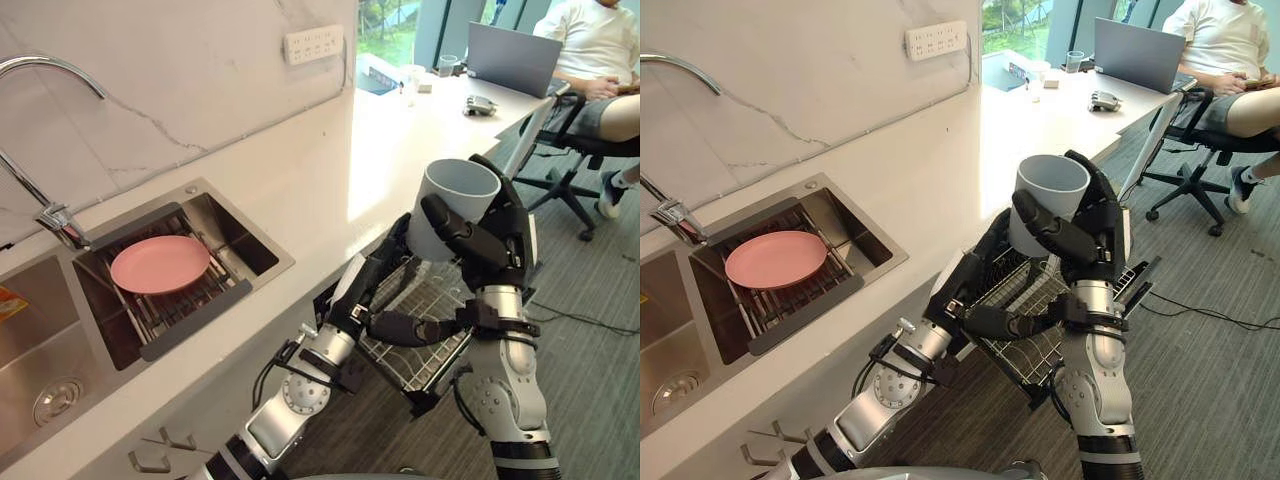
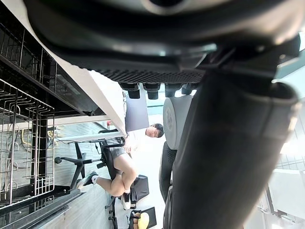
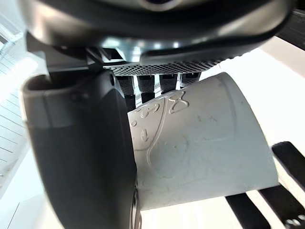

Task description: Walk over to the sink, pick up the cup, carry it to the dishwasher, place the cup inside the dishwasher, then close the dishwasher door

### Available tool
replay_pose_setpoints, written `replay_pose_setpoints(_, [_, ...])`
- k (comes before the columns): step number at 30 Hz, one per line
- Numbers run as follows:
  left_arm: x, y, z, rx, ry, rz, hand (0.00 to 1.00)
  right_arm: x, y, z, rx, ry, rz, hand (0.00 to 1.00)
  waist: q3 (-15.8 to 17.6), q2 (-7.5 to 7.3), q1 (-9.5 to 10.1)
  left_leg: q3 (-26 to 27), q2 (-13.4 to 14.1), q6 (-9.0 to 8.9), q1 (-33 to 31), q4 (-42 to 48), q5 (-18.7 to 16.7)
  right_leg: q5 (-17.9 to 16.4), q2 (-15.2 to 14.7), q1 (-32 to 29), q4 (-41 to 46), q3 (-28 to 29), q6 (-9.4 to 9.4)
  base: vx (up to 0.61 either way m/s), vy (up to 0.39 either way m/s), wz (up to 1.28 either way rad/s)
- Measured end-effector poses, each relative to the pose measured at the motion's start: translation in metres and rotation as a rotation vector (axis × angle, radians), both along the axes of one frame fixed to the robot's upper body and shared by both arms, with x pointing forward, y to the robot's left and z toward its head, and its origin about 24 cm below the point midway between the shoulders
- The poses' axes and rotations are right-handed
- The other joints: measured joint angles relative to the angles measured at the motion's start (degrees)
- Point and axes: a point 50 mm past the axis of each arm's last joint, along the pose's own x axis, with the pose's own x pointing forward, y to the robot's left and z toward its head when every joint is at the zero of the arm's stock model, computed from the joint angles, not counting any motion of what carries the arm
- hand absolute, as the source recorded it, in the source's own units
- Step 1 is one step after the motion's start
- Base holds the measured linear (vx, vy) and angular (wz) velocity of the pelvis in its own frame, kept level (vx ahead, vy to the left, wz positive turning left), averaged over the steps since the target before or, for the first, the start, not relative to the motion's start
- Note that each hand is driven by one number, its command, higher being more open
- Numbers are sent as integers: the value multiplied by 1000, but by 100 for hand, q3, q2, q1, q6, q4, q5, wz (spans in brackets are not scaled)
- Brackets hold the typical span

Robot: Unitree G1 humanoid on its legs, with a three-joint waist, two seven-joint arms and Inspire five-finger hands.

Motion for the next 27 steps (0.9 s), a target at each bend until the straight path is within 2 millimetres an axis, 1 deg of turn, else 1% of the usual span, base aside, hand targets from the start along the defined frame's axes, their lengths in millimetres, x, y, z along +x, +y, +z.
replay_pose_setpoints(7, [-1,0,-2,12,2,-19,100,-4,-20,2,17,5,-138,0,1,1,1,13,-6,0,-2,-15,0,0,0,-14,0,0,1,1,4,0])
replay_pose_setpoints(12, [0,10,-7,-3,42,18,100,-15,-50,4,20,-12,-299,0,4,1,-21,28,-11,-1,-5,-36,-1,-2,-2,-31,-1,3,3,1,6,0])
replay_pose_setpoints(14, [1,18,-12,-39,102,43,100,-23,-63,2,24,-3,-368,0,6,2,-51,45,-13,-1,-21,-45,-2,-2,-4,-64,1,17,3,-2,32,-3])
replay_pose_setpoints(15, [1,19,-14,-49,121,45,100,-25,-66,1,25,0,-383,0,8,1,-54,52,-13,-1,-24,-48,-2,-2,-4,-74,3,23,3,-5,26,-4])
replay_pose_setpoints(18, [-2,24,-28,-104,250,51,100,-34,-79,-6,28,29,-447,0,15,-4,-69,63,-13,-5,-27,-58,-5,-4,-5,-87,3,31,5,-1,8,-1])
replay_pose_setpoints(20, [-7,28,-52,-161,433,57,100,-39,-88,-13,31,58,-491,0,23,-16,-69,64,-12,-20,-41,-56,-16,-6,-4,-97,2,29,6,0,0,0])
replay_pose_setpoints(21, [-9,29,-60,-163,482,58,100,-41,-91,-15,32,65,-501,0,24,-16,-68,63,-10,-23,-54,-53,-19,-7,-4,-105,2,25,7,0,0,0])
replay_pose_setpoints(23, [-22,37,-95,-122,650,68,100,-45,-98,-22,32,95,-530,0,47,-21,-74,61,3,-45,-99,-29,-44,-9,0,-140,2,21,6,0,0,0])
replay_pose_setpoints(24, [-29,40,-106,-97,701,71,100,-46,-101,-25,32,106,-537,0,55,-9,-76,59,10,-41,-120,-9,-53,-9,0,-151,2,19,6,0,0,0])
replay_pose_setpoints(27, [-48,50,-131,-44,812,92,100,-47,-106,-34,35,144,-546,0,107,-10,-85,41,34,-19,-210,79,-80,-9,-1,-194,10,5,6,0,8,1])
